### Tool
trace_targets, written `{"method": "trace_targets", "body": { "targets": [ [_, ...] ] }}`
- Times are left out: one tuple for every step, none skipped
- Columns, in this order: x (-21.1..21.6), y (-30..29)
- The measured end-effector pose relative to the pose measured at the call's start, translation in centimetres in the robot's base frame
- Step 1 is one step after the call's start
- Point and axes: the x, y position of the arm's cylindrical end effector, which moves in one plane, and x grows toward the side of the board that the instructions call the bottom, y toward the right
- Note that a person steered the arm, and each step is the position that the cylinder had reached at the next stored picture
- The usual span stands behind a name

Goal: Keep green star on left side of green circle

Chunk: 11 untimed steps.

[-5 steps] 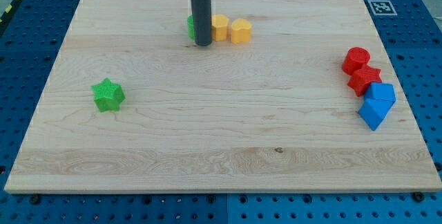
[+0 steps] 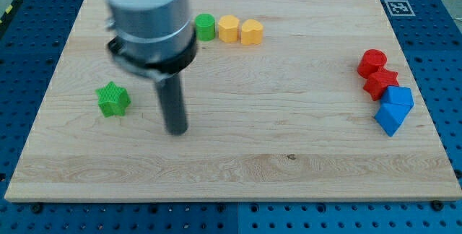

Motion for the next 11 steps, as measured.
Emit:
{"method": "trace_targets", "body": {
  "targets": [
    [0.2, -6.8],
    [-3.2, -8.1],
    [-7.8, -7.8],
    [-12.2, -7.8],
    [-11.5, -8.5],
    [-9.1, -11.1],
    [-12.9, -11.7],
    [-17.5, -8.5],
    [-19.2, -6.9],
    [-18.8, -9.1],
    [-18.8, -13.5]
  ]
}}
